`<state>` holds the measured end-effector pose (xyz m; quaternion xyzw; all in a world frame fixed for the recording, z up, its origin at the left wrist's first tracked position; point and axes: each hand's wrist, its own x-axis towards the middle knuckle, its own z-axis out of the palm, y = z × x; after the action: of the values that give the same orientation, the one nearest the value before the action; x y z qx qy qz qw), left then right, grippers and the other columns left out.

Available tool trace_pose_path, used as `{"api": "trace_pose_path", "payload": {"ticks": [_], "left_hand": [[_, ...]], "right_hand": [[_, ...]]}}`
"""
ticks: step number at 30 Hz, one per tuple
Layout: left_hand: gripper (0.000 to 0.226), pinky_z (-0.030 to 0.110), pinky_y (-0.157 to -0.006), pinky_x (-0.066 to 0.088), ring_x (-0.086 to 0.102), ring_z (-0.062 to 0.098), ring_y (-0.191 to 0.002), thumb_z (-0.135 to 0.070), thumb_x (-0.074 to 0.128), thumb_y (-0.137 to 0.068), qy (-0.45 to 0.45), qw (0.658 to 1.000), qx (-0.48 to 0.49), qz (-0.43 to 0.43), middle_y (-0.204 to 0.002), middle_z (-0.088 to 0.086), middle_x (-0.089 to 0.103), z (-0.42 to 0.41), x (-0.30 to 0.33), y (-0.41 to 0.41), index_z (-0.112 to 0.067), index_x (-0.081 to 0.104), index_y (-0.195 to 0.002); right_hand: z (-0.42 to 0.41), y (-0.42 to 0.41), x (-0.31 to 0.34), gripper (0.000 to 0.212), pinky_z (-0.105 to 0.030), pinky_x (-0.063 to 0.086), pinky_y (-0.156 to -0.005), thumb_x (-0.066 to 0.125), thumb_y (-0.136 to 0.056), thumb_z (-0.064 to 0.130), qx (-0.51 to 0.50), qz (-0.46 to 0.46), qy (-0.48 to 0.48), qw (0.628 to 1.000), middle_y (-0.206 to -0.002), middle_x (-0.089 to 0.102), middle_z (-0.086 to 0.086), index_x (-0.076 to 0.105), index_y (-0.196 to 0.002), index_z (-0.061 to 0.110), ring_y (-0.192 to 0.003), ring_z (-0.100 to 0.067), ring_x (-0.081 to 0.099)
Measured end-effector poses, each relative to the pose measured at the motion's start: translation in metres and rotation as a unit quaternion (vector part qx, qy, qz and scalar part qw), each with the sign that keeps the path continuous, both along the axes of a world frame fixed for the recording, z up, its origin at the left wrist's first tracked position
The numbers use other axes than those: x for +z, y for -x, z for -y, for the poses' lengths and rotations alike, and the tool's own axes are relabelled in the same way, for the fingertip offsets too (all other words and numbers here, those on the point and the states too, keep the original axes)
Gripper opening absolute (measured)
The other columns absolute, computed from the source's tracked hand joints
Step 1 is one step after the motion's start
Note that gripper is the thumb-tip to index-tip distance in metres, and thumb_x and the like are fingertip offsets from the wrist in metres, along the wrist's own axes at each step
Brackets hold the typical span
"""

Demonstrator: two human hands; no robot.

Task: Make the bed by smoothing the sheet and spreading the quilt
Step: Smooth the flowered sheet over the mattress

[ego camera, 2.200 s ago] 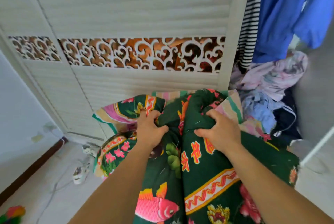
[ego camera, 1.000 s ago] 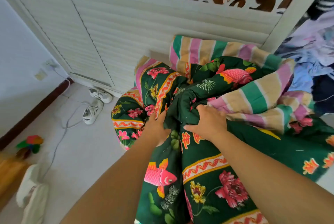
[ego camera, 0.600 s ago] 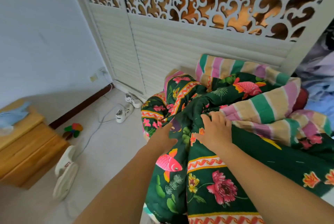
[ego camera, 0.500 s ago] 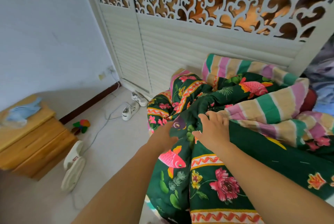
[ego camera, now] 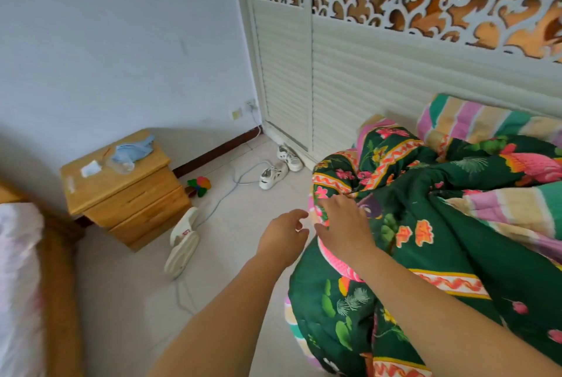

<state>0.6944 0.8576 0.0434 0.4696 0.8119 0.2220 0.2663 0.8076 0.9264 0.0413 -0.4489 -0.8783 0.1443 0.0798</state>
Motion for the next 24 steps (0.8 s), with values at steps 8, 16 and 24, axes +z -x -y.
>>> {"api": "trace_pose_path", "payload": {"ticks": [8, 16, 24], "left_hand": [[0.037, 0.028, -0.085, 0.051, 0.059, 0.018, -0.103, -0.025, 0.049, -0.096, -0.003, 0.99, 0.138, 0.03, -0.122, 0.001, 0.059, 0.101, -0.006, 0.124, -0.028, 0.047, -0.133], [0.038, 0.025, -0.079, 0.05, 0.06, 0.017, -0.094, -0.017, 0.049, -0.094, -0.026, 0.953, 0.302, 0.022, -0.112, 0.003, 0.063, 0.268, 0.005, 0.282, -0.022, 0.051, -0.131], [0.04, 0.029, -0.091, 0.044, 0.058, 0.022, -0.11, -0.019, 0.05, -0.093, 0.006, 0.887, 0.462, 0.016, -0.116, 0.004, 0.063, 0.429, 0.001, 0.368, -0.019, 0.049, -0.133]], "right_hand": [[0.069, 0.145, 0.001, 0.046, -0.034, 0.037, -0.098, 0.051, -0.094, 0.036, 0.118, 0.044, 0.021, 0.992, -0.137, 0.045, -0.003, 0.042, -0.137, 0.021, -0.125, -0.023, 0.043], [0.209, 0.332, 0.008, 0.039, -0.031, 0.04, -0.093, 0.054, -0.092, 0.032, 0.269, 0.029, 0.018, 0.963, -0.131, 0.048, -0.001, 0.048, -0.13, 0.024, -0.118, -0.02, 0.047], [0.347, 0.464, 0.001, 0.043, -0.035, 0.036, -0.1, 0.053, -0.094, 0.035, 0.435, 0.049, 0.036, 0.898, -0.135, 0.045, -0.001, 0.045, -0.134, 0.025, -0.125, -0.022, 0.041]]}}
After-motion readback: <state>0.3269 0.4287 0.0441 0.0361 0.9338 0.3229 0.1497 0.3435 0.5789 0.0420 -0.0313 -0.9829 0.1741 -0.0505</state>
